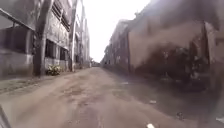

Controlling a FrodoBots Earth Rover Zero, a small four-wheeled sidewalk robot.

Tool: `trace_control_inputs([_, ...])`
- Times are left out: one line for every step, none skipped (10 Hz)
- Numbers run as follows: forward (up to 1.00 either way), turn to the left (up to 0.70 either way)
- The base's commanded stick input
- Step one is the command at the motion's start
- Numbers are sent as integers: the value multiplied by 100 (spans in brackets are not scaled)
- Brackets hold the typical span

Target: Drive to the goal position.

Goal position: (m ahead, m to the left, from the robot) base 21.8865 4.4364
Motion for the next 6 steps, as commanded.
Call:
trace_control_inputs([70,0])
trace_control_inputs([70,0])
trace_control_inputs([70,0])
trace_control_inputs([70,0])
trace_control_inputs([70,0])
trace_control_inputs([70,0])
